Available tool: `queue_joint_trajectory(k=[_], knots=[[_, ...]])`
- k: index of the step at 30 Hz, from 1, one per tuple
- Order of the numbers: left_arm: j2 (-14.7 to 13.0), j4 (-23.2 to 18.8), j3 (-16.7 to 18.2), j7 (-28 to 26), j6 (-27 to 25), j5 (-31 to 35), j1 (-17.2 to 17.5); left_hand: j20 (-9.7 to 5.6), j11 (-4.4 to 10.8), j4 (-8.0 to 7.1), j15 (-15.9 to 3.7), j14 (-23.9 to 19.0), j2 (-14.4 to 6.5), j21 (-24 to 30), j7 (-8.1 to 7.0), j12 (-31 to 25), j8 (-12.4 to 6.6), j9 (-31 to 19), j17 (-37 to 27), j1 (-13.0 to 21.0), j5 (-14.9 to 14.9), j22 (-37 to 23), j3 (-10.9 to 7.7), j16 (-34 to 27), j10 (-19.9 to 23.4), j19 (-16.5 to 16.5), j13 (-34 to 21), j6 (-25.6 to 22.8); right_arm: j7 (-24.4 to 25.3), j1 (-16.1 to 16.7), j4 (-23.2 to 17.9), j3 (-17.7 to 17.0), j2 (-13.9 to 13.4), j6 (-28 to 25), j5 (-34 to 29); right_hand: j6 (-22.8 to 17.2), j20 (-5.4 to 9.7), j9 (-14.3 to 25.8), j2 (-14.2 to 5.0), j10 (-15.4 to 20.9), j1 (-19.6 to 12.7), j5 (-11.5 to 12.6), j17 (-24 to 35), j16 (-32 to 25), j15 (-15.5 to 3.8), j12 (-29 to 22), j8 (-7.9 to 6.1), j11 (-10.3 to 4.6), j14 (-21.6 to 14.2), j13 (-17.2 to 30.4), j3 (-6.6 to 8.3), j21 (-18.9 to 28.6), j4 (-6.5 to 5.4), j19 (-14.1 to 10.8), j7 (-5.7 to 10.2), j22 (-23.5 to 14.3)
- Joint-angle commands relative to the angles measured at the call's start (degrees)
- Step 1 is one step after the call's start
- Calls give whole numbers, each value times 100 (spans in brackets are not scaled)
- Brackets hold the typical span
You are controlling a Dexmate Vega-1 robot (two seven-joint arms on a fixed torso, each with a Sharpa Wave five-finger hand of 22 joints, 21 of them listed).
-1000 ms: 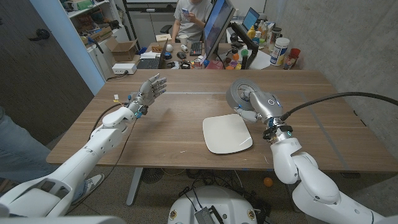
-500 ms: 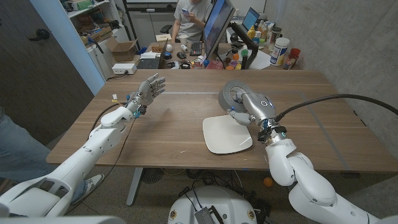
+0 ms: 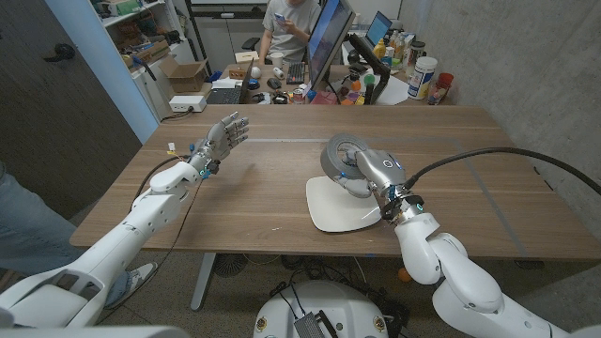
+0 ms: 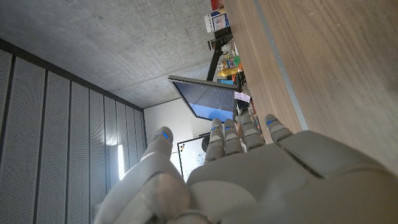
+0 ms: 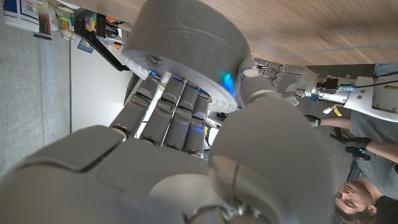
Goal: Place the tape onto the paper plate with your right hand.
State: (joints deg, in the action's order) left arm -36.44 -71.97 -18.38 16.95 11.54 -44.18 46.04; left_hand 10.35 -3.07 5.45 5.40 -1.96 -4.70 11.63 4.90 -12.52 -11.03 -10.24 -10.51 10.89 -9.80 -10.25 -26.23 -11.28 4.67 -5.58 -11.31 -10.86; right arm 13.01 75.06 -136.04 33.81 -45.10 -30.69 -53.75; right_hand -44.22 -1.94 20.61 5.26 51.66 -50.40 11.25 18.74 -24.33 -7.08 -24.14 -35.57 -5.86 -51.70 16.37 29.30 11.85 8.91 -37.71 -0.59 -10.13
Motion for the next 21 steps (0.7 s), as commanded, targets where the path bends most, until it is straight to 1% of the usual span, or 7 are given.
queue_joint_trajectory(k=[1, 10, 21], knots=[[-40, -88, 22, -47, -44, -11, 66, 23, -20, 21, 27, -27, -29, -2, 9, 3, 2, -35, -26, -8, -18, -34, -32, 19, 24, -18, -32, -35, -109, -55, 207, 136, 143, 102, -101, -733, 30, 18, -712, 9, -643, 15, 17, 20, -420, 8, -94, -205, -25, 23, -8, -10, -15, -8, 726, 5], [-67, -155, 36, -98, -76, -20, 115, 28, -27, 24, 30, -29, -31, -3, 5, 3, 3, -35, -26, -9, -18, -34, -37, 18, 24, -24, -32, -34, -90, -56, 311, 214, 187, 194, -62, -728, 32, 21, -715, 2, -641, 13, 28, 30, -418, 18, -104, -210, -25, 28, -17, -12, -15, -3, 723, 5], [-140, -272, 52, -141, -94, 1, 181, 28, -26, 28, 30, -28, -35, -1, 15, 3, 2, -35, -25, -10, -19, -34, -44, 18, 26, -20, -32, -36, -137, -121, 484, 388, 160, 275, -295, -725, 21, 14, -720, 9, -633, 12, 35, 47, -413, 25, -111, -207, -31, 33, -24, -22, -18, 24, 730, 5]])
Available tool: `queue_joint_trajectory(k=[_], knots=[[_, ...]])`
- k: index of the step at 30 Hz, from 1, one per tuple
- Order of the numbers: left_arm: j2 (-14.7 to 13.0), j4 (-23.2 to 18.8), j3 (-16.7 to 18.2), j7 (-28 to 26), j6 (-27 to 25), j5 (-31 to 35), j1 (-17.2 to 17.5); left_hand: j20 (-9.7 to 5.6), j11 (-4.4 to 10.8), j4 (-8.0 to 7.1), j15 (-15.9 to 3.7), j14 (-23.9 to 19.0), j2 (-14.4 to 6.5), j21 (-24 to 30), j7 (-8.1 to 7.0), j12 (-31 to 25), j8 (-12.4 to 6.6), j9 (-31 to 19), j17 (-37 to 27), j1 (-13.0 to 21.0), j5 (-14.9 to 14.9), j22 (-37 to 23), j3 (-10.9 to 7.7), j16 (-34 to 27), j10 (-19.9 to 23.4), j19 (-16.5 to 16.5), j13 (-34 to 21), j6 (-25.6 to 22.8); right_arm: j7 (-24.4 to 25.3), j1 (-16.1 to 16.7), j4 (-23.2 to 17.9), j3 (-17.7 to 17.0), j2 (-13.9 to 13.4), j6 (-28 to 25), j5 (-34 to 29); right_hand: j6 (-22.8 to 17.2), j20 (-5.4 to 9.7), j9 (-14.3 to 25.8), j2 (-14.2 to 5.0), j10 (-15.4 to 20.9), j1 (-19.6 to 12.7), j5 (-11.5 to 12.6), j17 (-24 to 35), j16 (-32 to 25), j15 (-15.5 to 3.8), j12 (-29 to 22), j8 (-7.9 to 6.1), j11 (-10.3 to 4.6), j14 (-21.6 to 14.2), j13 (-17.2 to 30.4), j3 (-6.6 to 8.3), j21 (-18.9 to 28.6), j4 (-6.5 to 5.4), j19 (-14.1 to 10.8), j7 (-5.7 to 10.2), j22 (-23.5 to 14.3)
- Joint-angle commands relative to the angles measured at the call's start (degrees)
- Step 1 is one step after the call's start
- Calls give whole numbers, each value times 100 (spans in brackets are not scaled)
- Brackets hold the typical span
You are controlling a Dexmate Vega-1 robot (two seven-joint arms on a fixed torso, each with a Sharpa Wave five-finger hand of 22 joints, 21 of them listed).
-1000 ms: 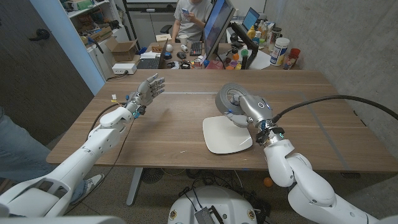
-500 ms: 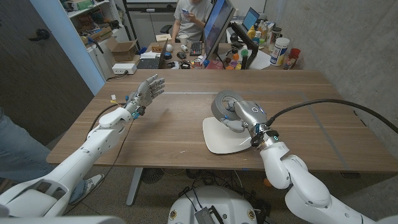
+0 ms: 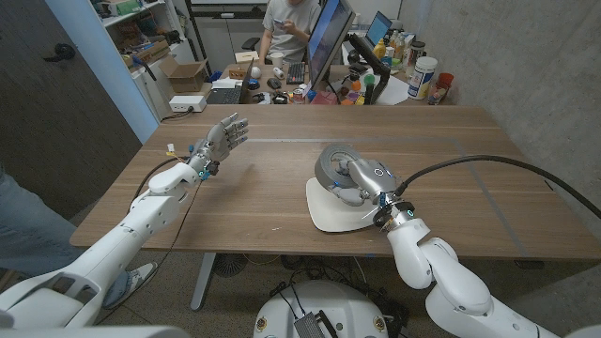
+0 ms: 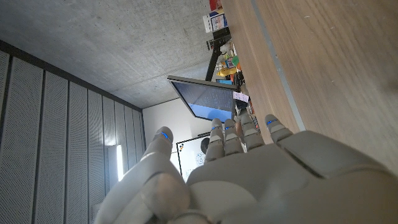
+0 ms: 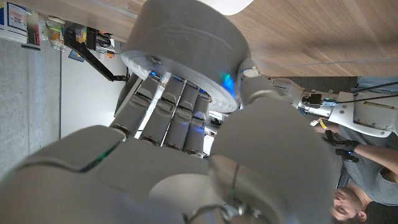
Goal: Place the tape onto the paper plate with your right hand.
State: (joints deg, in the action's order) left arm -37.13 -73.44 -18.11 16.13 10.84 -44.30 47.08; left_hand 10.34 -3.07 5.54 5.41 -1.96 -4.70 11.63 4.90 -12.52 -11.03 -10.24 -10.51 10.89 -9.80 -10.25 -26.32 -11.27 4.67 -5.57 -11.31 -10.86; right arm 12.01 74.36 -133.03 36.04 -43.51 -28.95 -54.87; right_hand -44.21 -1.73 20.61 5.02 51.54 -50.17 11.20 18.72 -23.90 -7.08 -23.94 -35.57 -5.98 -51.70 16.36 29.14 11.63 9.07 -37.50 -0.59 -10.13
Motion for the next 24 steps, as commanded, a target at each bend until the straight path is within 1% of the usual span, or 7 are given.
queue_joint_trajectory(k=[1, 6, 14, 24], knots=[[-75, -134, 29, -60, -22, 10, 87, 32, -27, 20, 34, -27, -35, -1, 12, 4, 3, -36, -25, -10, -19, -34, -36, 18, 25, -22, -32, -35, -35, -53, 208, 179, 7, 100, -202, -721, -3, 17, -696, 20, -658, 17, 38, 5, -406, 5, -111, -194, -29, 35, -8, -1, -33, 7, 730, 5], [-100, -183, 36, -83, -32, 9, 129, 25, -32, 22, 31, -28, -37, -2, 12, 2, 5, -36, -25, -10, -20, -34, -40, 18, 29, -24, -32, -30, -126, -118, 397, 307, 19, 63, -422, -725, -6, 18, -697, 13, -658, 18, 34, 17, -416, 14, -120, -199, -41, 36, -4, -2, -31, 12, 740, 5], [-167, -315, 75, -148, -53, -4, 230, 27, -27, 26, 35, -25, -39, -23, 13, 4, 3, -36, -25, -10, -21, -34, -45, 19, 25, -83, -32, -35, -144, -181, 603, 389, 72, 61, -501, -722, -17, 12, -698, 7, -653, 18, 34, 46, -414, 24, -126, -209, -17, 41, -4, -1, -32, 13, 738, 5], [-210, -412, 100, -201, -58, -7, 305, 29, -21, 28, 33, -26, -39, -26, 7, 6, 4, -36, -25, -13, -20, -35, -48, 19, 22, -102, -32, -34, -322, -285, 857, 526, 119, -41, -604, -707, -16, 11, -705, 12, -653, 19, 44, 49, -425, 31, -131, -216, -42, 47, -7, -2, -30, 18, 741, 5]])
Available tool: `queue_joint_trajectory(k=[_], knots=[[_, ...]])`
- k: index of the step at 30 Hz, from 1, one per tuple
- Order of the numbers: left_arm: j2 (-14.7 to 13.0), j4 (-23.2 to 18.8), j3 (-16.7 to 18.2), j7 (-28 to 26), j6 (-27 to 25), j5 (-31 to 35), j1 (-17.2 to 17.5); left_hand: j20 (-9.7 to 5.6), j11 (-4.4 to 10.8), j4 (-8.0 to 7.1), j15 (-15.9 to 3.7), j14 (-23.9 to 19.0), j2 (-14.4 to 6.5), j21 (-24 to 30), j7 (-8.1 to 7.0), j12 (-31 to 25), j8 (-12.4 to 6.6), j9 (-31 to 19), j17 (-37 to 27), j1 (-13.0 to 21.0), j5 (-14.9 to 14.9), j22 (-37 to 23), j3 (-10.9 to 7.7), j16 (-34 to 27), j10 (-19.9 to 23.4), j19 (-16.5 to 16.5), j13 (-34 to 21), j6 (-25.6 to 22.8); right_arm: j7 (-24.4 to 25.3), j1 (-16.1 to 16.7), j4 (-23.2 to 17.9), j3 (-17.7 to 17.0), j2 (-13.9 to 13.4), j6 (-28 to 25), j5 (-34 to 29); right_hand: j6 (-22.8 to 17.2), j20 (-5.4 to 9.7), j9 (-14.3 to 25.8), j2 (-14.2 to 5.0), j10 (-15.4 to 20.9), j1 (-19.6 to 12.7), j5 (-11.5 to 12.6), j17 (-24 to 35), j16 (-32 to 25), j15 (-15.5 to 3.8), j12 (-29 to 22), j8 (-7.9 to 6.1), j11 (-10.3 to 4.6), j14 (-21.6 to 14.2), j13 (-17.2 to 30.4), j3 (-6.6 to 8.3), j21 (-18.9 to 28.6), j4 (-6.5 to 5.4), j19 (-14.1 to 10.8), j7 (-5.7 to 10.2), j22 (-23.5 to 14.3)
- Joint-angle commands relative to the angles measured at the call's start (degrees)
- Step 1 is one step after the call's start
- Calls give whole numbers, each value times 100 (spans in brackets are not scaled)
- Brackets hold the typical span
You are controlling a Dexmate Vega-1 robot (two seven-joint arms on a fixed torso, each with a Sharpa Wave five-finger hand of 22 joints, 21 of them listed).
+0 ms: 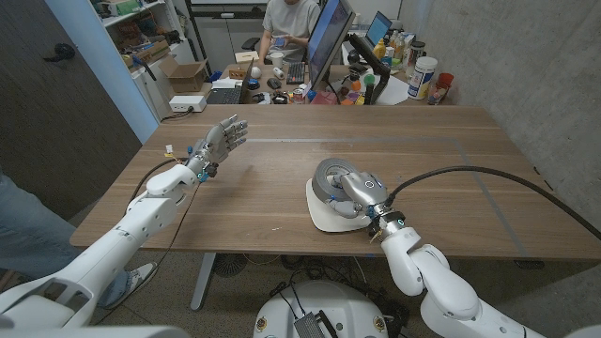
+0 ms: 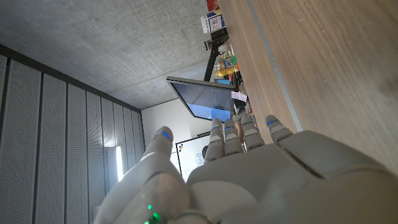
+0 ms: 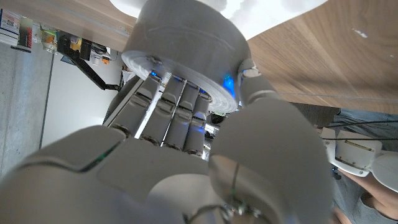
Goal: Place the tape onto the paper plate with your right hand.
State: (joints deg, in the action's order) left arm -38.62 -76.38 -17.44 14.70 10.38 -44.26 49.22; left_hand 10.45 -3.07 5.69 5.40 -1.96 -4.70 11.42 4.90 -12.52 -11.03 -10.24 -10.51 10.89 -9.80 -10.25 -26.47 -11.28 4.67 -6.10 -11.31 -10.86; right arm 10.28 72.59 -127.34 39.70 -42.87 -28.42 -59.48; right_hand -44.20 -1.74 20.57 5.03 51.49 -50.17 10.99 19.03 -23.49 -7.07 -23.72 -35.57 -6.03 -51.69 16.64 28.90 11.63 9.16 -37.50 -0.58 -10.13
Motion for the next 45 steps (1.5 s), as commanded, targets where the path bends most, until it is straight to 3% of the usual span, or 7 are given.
queue_joint_trajectory(k=[1, 15, 27, 33, 38, 45], knots=[[-62, -122, 32, -54, -14, -14, 94, 17, -27, 14, 35, -26, -39, -4, 7, 7, 4, -36, -25, -13, -20, -35, -33, 19, 21, -50, -32, -34, -184, -121, 309, 175, 64, -112, -150, -705, -17, 16, -703, 16, -650, 39, 11, 11, -425, 10, -132, -210, -46, 20, 16, -1, -39, 17, 739, 4], [-90, -197, 53, -107, -17, -28, 186, 23, -38, 18, 32, -25, -37, 13, 10, 8, 4, -36, -24, -18, -19, -41, -39, 19, 19, -28, -32, -35, -573, -214, 401, 237, -62, -248, -103, -693, -32, 5, -709, 11, -637, 37, 24, 49, -423, 30, -141, -215, -22, 25, 7, 16, -43, -25, 757, 3], [-105, -260, 85, -133, 14, -49, 257, -26, -42, 23, 35, -27, -34, 3, 18, 6, 1, -36, -24, -23, -18, -44, -43, 18, 23, -70, -32, -43, -597, -311, 553, 366, -161, -263, -436, -697, -39, -9, -703, -6, -637, 40, 16, 85, -424, 50, -149, -224, -21, 28, 14, 7, -36, -2, 758, 2], [-113, -297, 91, -162, 13, -44, 277, -59, -43, 24, 36, -24, -33, 0, 21, 7, 0, -36, -24, -25, -18, -44, -44, 19, 21, -83, -32, -48, -575, -229, 473, 259, -230, -245, -286, -658, -49, -3, -710, -63, -630, 42, 7, 126, -401, 80, -148, -243, 11, 32, 26, 0, -40, 17, 782, 2], [-107, -310, 78, -154, 6, -44, 277, -50, -34, 25, 37, -23, -34, 4, 17, 2, -1, -36, -24, -26, -18, -45, -46, 20, 33, -80, -32, -50, -613, -158, 314, 187, -312, -253, -246, -585, -98, -29, -690, -201, -519, 21, 14, 186, -353, 143, -121, -236, 92, 46, -14, -14, -95, 64, 816, 2], [-101, -326, 61, -144, 5, -40, 282, -33, -40, 26, 34, -27, -34, 10, 21, 4, -1, -36, -24, -28, -18, -45, -48, 18, 30, -72, -32, -54, -592, -23, 79, 92, -373, -265, -215, -206, -242, -81, -554, -504, -394, -1, -51, 394, -237, 272, 24, -241, 305, 83, -14, -56, -87, 225, 876, 1]])
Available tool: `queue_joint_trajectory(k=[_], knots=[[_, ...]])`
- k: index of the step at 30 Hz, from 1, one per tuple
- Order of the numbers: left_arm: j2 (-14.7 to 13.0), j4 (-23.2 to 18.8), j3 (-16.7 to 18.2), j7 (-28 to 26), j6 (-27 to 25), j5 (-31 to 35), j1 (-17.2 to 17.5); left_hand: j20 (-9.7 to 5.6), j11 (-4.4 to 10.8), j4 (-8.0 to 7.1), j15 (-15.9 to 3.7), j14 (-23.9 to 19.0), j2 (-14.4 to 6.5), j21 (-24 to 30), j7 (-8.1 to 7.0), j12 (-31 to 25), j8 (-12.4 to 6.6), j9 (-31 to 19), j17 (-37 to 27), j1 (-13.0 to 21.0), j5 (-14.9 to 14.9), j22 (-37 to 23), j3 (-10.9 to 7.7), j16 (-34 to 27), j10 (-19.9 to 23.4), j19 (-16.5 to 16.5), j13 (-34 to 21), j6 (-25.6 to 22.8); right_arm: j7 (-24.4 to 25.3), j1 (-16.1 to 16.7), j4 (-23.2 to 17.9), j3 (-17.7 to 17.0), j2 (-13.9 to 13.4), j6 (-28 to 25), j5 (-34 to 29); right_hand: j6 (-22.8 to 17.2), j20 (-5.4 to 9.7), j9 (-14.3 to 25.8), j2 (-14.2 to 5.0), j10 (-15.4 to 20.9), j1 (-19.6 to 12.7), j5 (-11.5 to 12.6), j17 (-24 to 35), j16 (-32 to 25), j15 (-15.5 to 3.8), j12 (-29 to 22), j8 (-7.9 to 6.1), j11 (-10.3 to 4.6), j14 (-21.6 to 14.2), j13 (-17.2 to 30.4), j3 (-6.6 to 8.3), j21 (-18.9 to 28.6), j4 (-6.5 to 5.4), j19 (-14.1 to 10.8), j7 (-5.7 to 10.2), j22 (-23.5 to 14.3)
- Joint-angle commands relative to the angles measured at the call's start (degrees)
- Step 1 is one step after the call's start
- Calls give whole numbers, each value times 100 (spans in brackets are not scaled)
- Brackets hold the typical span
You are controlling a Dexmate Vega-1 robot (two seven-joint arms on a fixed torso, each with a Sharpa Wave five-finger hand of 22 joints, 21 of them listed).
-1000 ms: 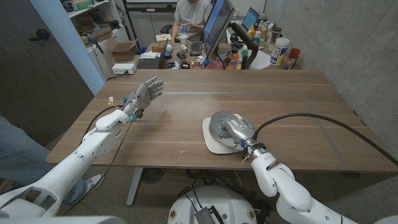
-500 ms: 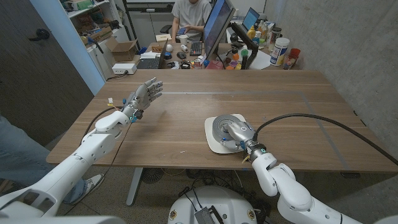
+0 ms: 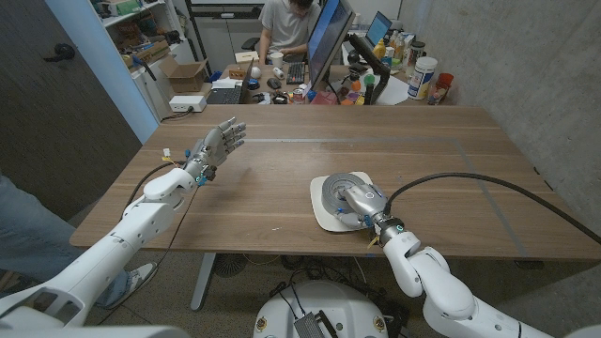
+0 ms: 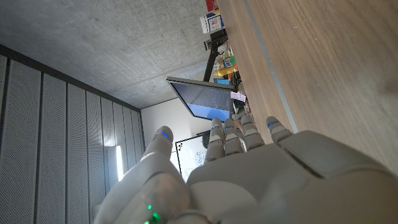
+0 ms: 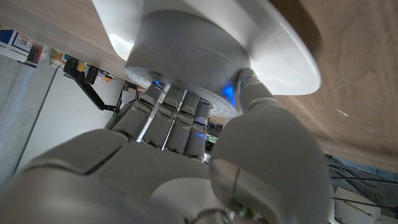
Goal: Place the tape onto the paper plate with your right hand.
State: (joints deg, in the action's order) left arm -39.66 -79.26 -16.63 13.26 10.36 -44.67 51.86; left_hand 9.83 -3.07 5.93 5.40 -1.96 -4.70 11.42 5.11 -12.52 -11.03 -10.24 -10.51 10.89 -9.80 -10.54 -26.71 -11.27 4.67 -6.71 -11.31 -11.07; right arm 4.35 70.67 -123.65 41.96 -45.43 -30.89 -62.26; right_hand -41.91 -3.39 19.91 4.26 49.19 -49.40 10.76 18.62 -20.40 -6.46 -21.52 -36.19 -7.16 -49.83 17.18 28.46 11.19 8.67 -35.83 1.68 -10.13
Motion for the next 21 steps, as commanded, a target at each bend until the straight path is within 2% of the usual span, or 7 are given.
queue_joint_trajectory(k=[1, 13, 21], knots=[[4, -37, -21, 2, 10, 2, 19, 38, -40, 3, 31, -31, -34, 11, -10, 3, -1, -36, -24, -29, -18, -17, -25, 16, 32, -10, -33, -33, -5, 185, -316, -145, -121, -23, 66, -422, -99, -21, -462, -293, -448, 21, -17, 110, -276, 59, 91, -129, 147, 34, 28, -17, -43, 80, 664, 1], [18, -60, -37, 0, 6, -10, 55, 47, -26, 4, 37, -34, -33, 18, -16, 5, -2, -36, -25, -34, -18, -18, -28, 15, 27, -5, -33, -41, -34, 364, -582, -264, -155, -35, 52, 51, -257, -119, -323, -608, -206, 22, 1, 285, -146, 170, 334, -92, 400, 95, 4, -36, -80, 249, 698, -1], [7, -106, -24, -23, -2, -28, 98, 61, -37, 5, 37, -32, -34, 18, -14, 2, -5, -36, -25, -36, -18, -18, -31, 16, 37, -10, -33, -49, -245, 363, -648, -311, -170, -8, 68, 580, -419, -242, -210, -1046, -38, 64, 59, 487, 6, 307, 663, -50, 827, 160, 25, -46, -79, 434, 697, -3]])
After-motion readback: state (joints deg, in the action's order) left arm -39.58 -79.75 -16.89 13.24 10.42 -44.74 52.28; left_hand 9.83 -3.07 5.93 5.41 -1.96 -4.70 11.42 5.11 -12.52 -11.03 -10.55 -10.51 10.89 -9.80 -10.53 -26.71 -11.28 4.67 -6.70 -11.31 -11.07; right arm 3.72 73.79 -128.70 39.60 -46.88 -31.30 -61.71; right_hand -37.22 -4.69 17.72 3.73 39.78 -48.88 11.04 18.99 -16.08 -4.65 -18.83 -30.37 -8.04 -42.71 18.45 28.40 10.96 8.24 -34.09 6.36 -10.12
